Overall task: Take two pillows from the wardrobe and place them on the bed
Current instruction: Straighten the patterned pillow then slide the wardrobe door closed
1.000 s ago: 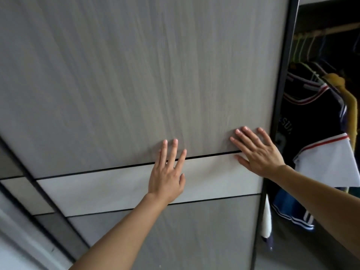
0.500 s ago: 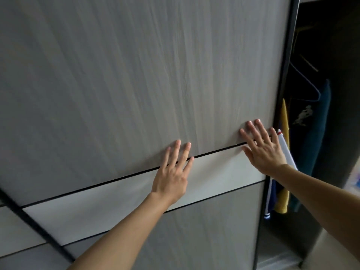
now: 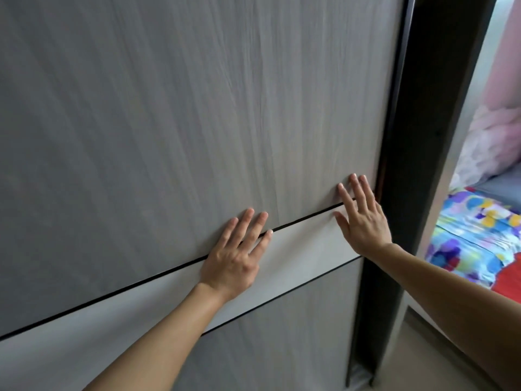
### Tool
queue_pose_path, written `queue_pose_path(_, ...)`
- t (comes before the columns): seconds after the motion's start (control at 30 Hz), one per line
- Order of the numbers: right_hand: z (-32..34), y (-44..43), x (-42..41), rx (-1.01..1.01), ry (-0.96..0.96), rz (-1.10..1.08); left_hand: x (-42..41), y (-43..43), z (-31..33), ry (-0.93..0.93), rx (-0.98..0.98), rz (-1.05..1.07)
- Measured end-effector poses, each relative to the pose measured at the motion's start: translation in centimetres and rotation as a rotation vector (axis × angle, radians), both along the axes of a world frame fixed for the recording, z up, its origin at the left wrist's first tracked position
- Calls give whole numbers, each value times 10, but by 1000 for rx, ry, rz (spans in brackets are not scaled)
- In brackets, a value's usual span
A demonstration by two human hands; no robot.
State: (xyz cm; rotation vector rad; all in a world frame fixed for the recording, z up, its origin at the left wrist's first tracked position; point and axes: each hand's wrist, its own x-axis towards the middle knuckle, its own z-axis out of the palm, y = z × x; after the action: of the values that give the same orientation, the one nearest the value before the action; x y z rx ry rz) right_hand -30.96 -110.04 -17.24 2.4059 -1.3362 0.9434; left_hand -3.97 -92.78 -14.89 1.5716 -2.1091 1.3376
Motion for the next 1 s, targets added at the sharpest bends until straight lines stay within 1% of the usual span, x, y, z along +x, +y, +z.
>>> queue_pose_path(0.2, 5, -24, -36, 48, -113, -71, -46, -50, -3, -23, 14, -74)
queue_pose_path(0.43, 4, -39, -51, 104, -263, -203, -88, -91, -3, -24, 59, -176)
queue_pose_path(0.63, 6, -53, -69, 158, -265, -294, -111, -114, -3, -3, 112, -222)
queue_pose_path(0.73, 7, -58, -76, 158, -228, -292, -112, -121, -4, -2, 111, -224)
queue_pose_path(0.87, 2, -57, -74, 157, -233, -305, -111, -122, -6, -3, 111, -238)
queue_pose_path(1.0, 6, -58, -81, 167, -199, -318, -113, -123, -6, -4, 93, -255)
